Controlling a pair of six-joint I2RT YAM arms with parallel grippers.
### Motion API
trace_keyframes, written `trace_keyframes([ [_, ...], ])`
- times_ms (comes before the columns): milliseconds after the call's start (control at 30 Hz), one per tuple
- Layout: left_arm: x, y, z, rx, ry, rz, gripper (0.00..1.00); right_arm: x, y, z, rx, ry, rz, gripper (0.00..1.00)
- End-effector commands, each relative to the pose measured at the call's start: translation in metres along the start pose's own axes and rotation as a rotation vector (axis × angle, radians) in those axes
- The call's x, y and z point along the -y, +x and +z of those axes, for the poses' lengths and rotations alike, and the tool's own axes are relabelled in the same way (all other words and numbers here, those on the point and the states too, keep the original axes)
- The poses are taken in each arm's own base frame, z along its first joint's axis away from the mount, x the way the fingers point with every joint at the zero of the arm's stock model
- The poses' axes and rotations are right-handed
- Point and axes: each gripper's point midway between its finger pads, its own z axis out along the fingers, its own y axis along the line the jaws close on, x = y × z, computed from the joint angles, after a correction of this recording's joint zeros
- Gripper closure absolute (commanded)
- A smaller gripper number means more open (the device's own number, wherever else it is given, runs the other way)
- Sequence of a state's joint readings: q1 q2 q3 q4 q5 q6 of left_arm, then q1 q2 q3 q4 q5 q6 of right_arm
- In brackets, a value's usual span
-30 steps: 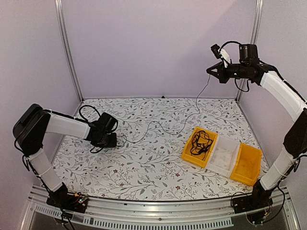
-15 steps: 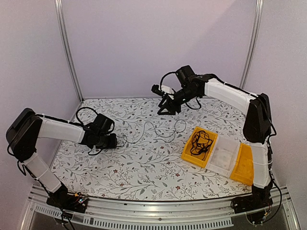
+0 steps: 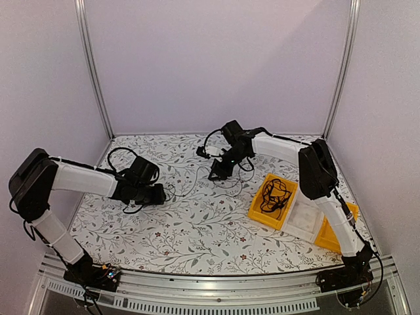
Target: Untangle the cables
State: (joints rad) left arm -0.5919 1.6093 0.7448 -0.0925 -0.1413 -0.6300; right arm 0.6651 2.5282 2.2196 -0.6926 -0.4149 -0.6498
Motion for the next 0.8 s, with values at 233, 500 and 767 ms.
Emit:
trace_keyframes([
  [233,0.016,0.0,0.0,-0.014,0.049,0.023,0.61,0.028,-0.045,0.045,0.159,0.135,0.025,0.72],
  [500,0.007,0.014,0.011,-0.053,0.019,0.02,0.62,0.055,-0.123,-0.065,0.305,0.316,-0.009,1.0],
  [767,0.003,0.044,0.034,-0.145,0.006,-0.025,0.66,0.038,-0.224,-0.307,0.629,0.527,-0.094,1.0],
])
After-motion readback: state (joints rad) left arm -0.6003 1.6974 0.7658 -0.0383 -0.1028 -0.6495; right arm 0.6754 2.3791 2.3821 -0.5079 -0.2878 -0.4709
